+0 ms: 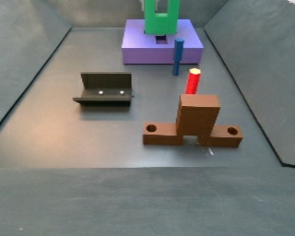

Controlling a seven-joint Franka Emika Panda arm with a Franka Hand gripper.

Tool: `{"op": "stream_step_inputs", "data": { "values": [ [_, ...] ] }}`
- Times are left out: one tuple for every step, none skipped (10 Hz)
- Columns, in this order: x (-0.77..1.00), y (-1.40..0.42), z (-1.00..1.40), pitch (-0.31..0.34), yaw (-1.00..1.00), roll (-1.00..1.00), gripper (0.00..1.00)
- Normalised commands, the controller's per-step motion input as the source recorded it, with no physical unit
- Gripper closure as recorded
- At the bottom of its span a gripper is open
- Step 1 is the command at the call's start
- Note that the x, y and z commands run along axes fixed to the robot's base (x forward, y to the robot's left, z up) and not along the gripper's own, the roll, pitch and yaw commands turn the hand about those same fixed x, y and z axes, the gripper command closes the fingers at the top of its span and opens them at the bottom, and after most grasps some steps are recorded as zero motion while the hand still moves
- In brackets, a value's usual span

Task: Pick up the green object. Move up. Move to above the board. Insert the green object.
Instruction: Insert the green object.

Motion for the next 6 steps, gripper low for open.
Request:
{"op": "stream_step_inputs", "data": {
  "values": [
    [-0.4, -0.03, -0.14, -0.103, 0.0, 0.03, 1.0],
    [-0.15, -0.13, -0.23, -0.12, 0.0, 0.0, 1.0],
    [0.0, -0.05, -0.5, -0.109, 0.0, 0.0, 1.0],
    [0.0, 0.0, -0.94, -0.127, 0.0, 0.0, 1.0],
    [0.0, 0.03, -1.0, -0.1, 0.0, 0.09, 1.0],
    [-0.27, 0.04, -0.77, -0.104, 0.14, 0.28, 1.0]
  ]
}}
